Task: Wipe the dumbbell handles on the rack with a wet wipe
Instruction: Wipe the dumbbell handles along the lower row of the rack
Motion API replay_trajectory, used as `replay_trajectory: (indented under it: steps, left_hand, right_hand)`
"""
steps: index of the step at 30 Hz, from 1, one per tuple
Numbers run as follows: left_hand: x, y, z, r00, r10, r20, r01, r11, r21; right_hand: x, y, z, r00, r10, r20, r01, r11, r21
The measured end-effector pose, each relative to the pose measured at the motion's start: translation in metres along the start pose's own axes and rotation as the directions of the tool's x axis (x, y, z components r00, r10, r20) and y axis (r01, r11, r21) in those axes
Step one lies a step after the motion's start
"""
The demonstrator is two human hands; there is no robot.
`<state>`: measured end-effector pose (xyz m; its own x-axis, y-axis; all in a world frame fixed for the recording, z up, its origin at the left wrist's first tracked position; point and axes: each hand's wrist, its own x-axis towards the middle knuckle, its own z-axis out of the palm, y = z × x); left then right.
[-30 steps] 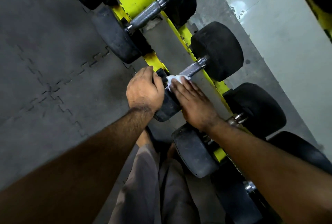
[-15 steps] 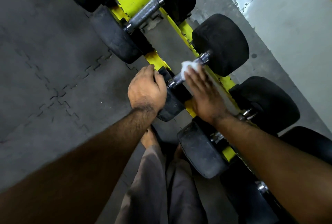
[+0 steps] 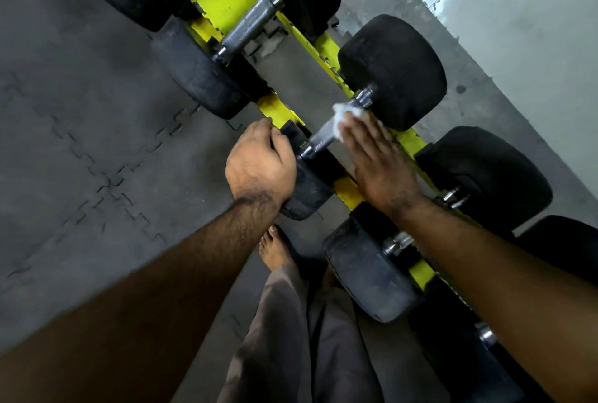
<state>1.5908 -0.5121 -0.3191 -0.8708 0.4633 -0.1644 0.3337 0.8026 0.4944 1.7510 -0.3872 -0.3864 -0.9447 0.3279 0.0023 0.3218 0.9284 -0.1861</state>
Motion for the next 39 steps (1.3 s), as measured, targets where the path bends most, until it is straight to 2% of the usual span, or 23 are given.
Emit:
replay_trajectory:
  steps: [2, 5, 8, 10, 12, 15, 17, 19, 20, 22, 24, 26, 29, 32, 35, 39]
  left_hand:
    - [0.0, 0.0, 0.0, 1.0, -0.002, 0.006, 0.002, 1.0, 0.002]
    - [0.0, -0.001, 0.0, 1.0, -0.007, 0.008, 0.007, 1.0, 0.001]
    - [-0.001, -0.001, 0.0, 1.0, -0.007, 0.001, 0.007, 1.0, 0.005]
    - [-0.001, 0.0, 0.0, 1.0, -0.01, 0.003, 0.01, 1.0, 0.002]
    - [-0.002, 0.0, 0.0, 1.0, -0.014, -0.001, 0.014, 1.0, -0.002]
    - [-0.002, 0.002, -0.002, 1.0, -0.01, -0.001, 0.01, 1.0, -0.005]
    - [-0.002, 0.002, -0.002, 1.0, -0.015, -0.001, 0.015, 1.0, -0.004]
    - [-0.002, 0.001, -0.002, 1.0, -0.012, -0.002, 0.012, 1.0, -0.002]
    - [-0.002, 0.001, -0.002, 1.0, -0.011, -0.005, 0.011, 1.0, -0.004]
    - [-0.002, 0.001, -0.002, 1.0, -0.017, -0.004, 0.017, 1.0, -0.003]
    - [-0.002, 0.001, -0.002, 1.0, -0.022, 0.0, 0.022, 1.0, -0.002]
    - [-0.002, 0.001, -0.002, 1.0, -0.013, -0.001, 0.013, 1.0, 0.001]
    - [-0.002, 0.001, -0.001, 1.0, -0.01, 0.001, 0.01, 1.0, 0.01]
    - [-0.002, 0.001, -0.002, 1.0, -0.009, 0.004, 0.009, 1.0, 0.017]
    - [-0.002, 0.001, -0.002, 1.0, -0.007, 0.004, 0.007, 1.0, 0.014]
    - [-0.001, 0.002, -0.003, 1.0, -0.017, 0.013, 0.016, 1.0, 0.011]
  right_hand:
    - [0.0, -0.008, 0.004, 0.989, 0.145, -0.023, -0.142, 0.986, 0.091]
    - [0.0, -0.012, 0.007, 0.987, 0.152, -0.043, -0.141, 0.971, 0.191]
    - [0.008, -0.01, 0.001, 0.96, 0.277, -0.037, -0.266, 0.945, 0.193]
    - [0.012, -0.027, -0.002, 0.942, 0.336, -0.02, -0.319, 0.91, 0.263]
    - [0.005, -0.041, 0.003, 0.97, 0.242, 0.012, -0.235, 0.927, 0.292]
    - [-0.005, -0.023, 0.003, 0.996, 0.084, 0.02, -0.086, 0.98, 0.178]
    - [0.001, -0.008, 0.002, 0.984, 0.178, -0.004, -0.176, 0.976, 0.128]
    - [0.008, -0.019, -0.001, 0.958, 0.287, 0.01, -0.285, 0.944, 0.164]
    - [0.007, -0.028, 0.0, 0.965, 0.262, 0.024, -0.262, 0.948, 0.18]
    - [-0.003, -0.035, 0.003, 0.992, 0.12, 0.045, -0.126, 0.977, 0.174]
    - [-0.008, -0.022, -0.001, 0.999, 0.019, 0.029, -0.022, 0.993, 0.113]
    - [-0.002, -0.005, -0.005, 0.997, 0.081, 0.007, -0.081, 0.995, 0.055]
    - [0.007, -0.014, -0.003, 0.963, 0.266, -0.031, -0.262, 0.96, 0.094]
    - [0.006, -0.022, 0.001, 0.976, 0.207, -0.061, -0.196, 0.968, 0.156]
    - [0.011, -0.009, -0.009, 0.97, 0.169, -0.172, -0.136, 0.972, 0.189]
    - [0.024, -0.017, -0.02, 0.893, 0.359, -0.271, -0.249, 0.897, 0.366]
